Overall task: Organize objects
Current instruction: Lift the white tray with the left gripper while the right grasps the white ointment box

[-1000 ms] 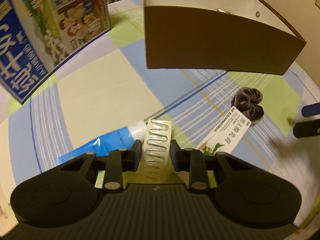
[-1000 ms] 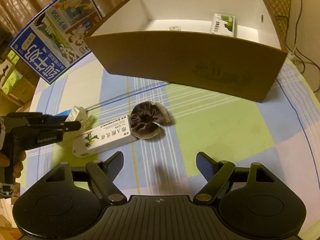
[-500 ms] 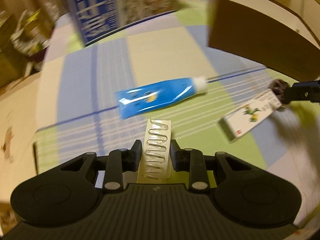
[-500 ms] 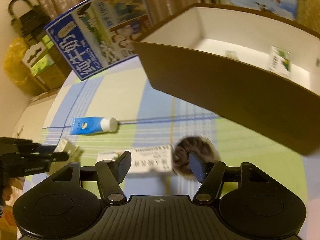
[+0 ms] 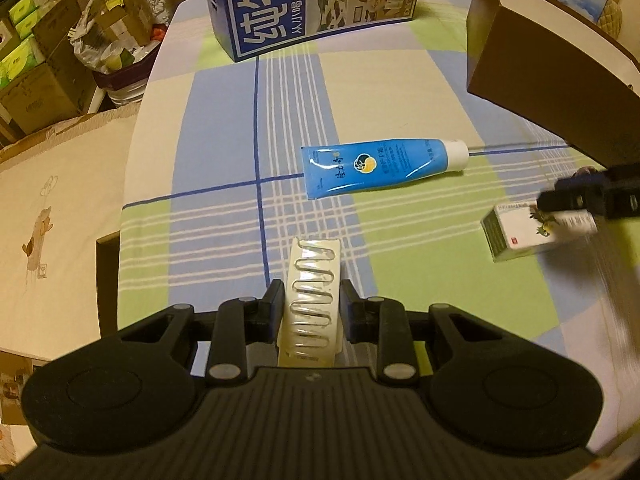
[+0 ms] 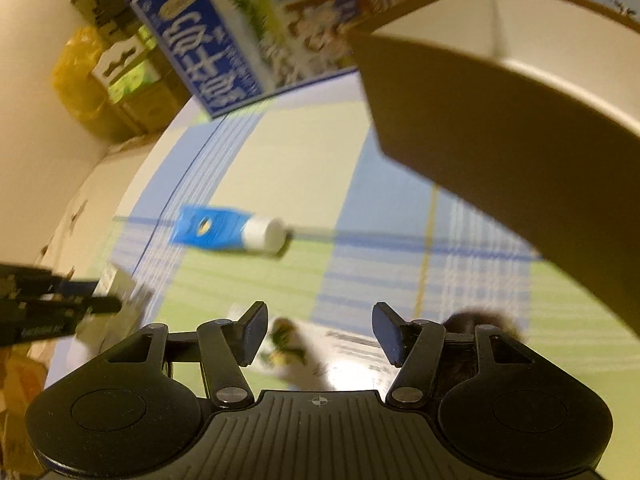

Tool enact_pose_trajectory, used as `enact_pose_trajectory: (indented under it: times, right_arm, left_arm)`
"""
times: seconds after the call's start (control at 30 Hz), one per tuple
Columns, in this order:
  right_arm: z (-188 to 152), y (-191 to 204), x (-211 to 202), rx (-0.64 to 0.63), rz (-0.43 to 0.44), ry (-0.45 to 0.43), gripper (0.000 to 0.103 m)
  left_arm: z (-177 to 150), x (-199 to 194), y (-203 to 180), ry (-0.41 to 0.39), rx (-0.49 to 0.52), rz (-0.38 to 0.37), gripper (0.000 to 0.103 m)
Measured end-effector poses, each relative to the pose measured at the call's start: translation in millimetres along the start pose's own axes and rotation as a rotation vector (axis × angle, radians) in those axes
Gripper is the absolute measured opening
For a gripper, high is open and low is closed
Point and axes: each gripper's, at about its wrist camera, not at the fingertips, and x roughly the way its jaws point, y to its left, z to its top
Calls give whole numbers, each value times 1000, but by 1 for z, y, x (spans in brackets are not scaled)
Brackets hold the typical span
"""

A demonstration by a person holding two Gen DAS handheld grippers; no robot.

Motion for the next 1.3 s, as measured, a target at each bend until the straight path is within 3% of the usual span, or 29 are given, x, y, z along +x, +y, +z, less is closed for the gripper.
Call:
enact_pose_trajectory:
  times: [0.2,0.4,0.57,0.73,0.87,1.13,1.3]
  right_arm:
    - [-29,20,-13,-13,4,29,56]
    - [-41,50,-6,-139,-106,28,56]
    - [-39,58,7,-165,-166,26,56]
    - [-36,58,18,-178,-213,51,42]
    - [-42,60,22,-200,-244,45,39]
    - [-50,62,17,-229,-229,52,35]
    - [-61,58,6,-176,-196,65,35]
  left_arm:
    - [-5,2,2,20,-22,-13,24]
    - [-7,6,-5,34,-26,-25,24]
    - [-6,10,-13,44,-21,-25,24]
    - [-8,17,-16,64,-19,-14,24]
    - [-8,17,-17,57,-22,-10,25]
    - [-12,14,-20,50,-14,-5,23]
    - [-19,10,-26,50,0,-22,23]
